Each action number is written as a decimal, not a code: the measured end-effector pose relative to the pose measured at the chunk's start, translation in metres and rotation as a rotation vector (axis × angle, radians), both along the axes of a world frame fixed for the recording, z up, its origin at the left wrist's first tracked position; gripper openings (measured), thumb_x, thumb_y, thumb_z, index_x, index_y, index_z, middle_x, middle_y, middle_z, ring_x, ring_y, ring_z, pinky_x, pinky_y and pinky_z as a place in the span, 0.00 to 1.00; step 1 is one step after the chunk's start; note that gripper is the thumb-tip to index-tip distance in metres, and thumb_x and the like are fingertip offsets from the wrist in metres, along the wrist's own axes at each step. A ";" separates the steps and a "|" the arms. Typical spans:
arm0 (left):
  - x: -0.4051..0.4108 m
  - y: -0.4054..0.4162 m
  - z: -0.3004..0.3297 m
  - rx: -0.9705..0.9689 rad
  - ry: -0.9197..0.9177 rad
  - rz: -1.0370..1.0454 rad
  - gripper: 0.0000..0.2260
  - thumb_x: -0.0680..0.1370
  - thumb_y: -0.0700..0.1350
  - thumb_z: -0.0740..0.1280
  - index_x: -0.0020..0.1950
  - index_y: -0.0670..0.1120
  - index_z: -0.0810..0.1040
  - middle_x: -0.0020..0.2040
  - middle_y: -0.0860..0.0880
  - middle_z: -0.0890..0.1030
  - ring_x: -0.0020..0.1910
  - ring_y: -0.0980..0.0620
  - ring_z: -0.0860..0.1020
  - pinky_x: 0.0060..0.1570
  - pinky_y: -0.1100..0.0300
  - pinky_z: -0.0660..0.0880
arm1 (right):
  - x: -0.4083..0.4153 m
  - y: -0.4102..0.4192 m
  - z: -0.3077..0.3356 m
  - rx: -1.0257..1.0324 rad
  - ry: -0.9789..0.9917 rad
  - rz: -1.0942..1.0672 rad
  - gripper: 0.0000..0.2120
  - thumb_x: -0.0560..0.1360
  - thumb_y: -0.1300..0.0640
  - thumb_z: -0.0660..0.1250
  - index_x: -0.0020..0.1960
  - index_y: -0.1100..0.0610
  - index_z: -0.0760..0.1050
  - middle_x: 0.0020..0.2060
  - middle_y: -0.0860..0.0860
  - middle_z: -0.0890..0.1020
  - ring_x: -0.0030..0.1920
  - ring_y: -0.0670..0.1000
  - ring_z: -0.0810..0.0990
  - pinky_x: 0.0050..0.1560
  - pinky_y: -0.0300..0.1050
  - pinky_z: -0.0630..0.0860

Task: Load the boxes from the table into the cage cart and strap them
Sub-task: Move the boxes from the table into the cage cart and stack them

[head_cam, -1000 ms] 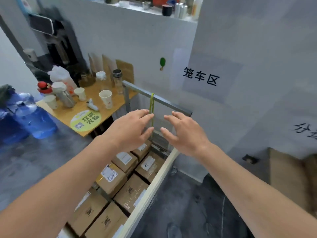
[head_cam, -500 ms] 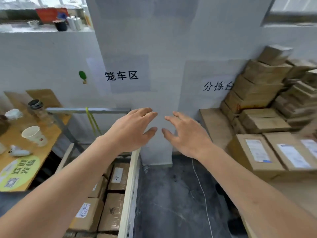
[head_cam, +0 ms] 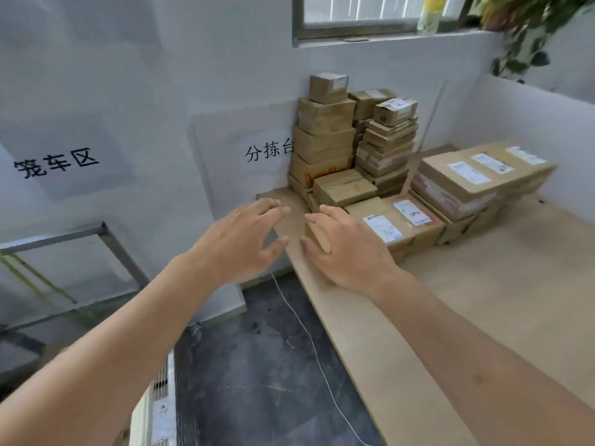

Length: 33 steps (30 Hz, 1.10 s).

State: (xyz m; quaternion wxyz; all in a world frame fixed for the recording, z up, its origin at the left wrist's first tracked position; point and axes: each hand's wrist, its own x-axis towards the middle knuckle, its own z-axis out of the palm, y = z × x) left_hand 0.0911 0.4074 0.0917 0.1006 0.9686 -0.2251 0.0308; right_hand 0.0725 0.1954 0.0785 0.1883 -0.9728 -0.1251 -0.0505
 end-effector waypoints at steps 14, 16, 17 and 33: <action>-0.046 -0.182 0.019 0.039 -0.065 -0.249 0.26 0.84 0.61 0.58 0.82 0.55 0.63 0.81 0.54 0.65 0.77 0.51 0.67 0.69 0.52 0.73 | -0.095 -0.170 0.021 -0.033 -0.012 -0.241 0.26 0.83 0.38 0.59 0.77 0.49 0.70 0.74 0.50 0.73 0.74 0.54 0.71 0.68 0.55 0.74; -0.047 -0.198 0.021 0.046 -0.071 -0.303 0.26 0.85 0.61 0.58 0.82 0.54 0.64 0.80 0.54 0.66 0.76 0.51 0.69 0.68 0.52 0.73 | -0.104 -0.183 0.021 -0.045 -0.010 -0.291 0.27 0.83 0.37 0.58 0.77 0.49 0.70 0.75 0.49 0.73 0.74 0.52 0.70 0.69 0.55 0.74; -0.048 -0.206 0.022 0.048 -0.067 -0.332 0.26 0.85 0.61 0.58 0.82 0.54 0.64 0.80 0.54 0.66 0.76 0.50 0.69 0.68 0.52 0.74 | -0.108 -0.188 0.022 -0.047 -0.007 -0.316 0.27 0.83 0.37 0.57 0.77 0.48 0.70 0.75 0.48 0.72 0.74 0.51 0.70 0.68 0.53 0.74; -0.118 -0.365 0.032 0.040 -0.119 -0.520 0.23 0.84 0.58 0.59 0.78 0.51 0.69 0.74 0.53 0.71 0.71 0.49 0.71 0.66 0.53 0.73 | -0.200 -0.335 0.028 -0.024 -0.018 -0.434 0.27 0.83 0.36 0.58 0.78 0.46 0.68 0.80 0.49 0.66 0.79 0.50 0.64 0.74 0.51 0.69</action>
